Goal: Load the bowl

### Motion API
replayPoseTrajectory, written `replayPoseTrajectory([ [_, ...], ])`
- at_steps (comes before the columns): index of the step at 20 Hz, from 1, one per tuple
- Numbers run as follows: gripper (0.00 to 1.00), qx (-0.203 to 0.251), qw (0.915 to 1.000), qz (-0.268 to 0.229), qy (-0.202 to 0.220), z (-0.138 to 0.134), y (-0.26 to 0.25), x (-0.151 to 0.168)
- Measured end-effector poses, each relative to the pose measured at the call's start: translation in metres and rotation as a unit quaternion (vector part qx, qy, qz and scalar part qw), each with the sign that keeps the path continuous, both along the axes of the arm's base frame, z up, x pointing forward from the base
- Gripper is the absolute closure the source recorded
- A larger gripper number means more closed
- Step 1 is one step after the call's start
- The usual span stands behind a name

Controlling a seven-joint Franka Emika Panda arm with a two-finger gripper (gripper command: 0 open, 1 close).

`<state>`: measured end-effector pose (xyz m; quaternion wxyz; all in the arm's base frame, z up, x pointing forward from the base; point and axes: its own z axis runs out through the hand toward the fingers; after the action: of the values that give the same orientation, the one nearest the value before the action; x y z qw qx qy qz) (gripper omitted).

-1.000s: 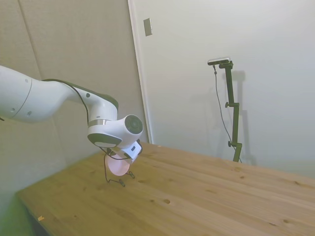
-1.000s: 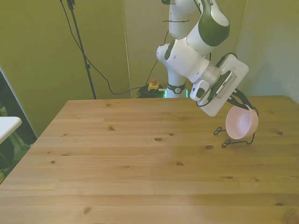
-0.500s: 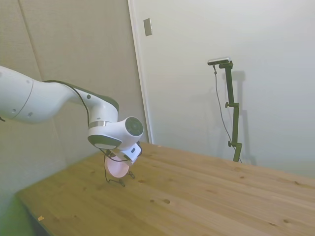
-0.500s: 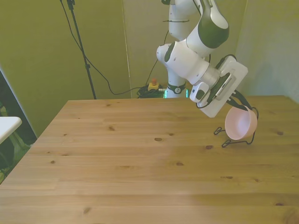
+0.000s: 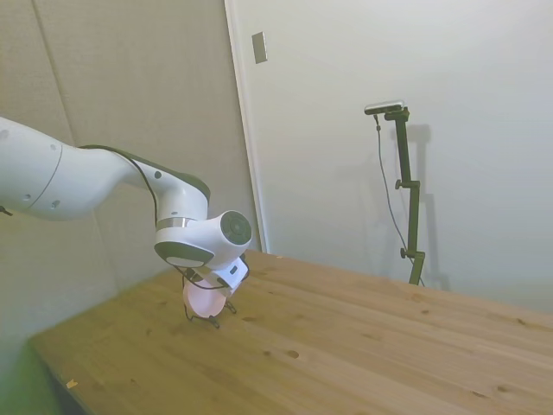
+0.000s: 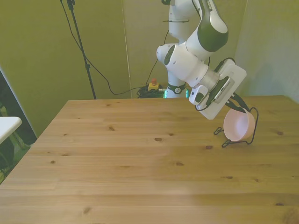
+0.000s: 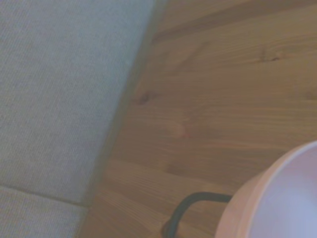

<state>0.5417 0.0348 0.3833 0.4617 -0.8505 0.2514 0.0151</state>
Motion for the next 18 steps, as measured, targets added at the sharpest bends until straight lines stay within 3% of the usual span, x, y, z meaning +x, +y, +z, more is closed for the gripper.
replayPoseTrajectory([
  [13, 0.0, 0.0, 1.0, -0.002, -0.001, 0.002, -0.001, 0.0],
  [18, 0.0, 0.001, 0.9996, -0.018, -0.023, 0.03, -0.022, -0.005],
])
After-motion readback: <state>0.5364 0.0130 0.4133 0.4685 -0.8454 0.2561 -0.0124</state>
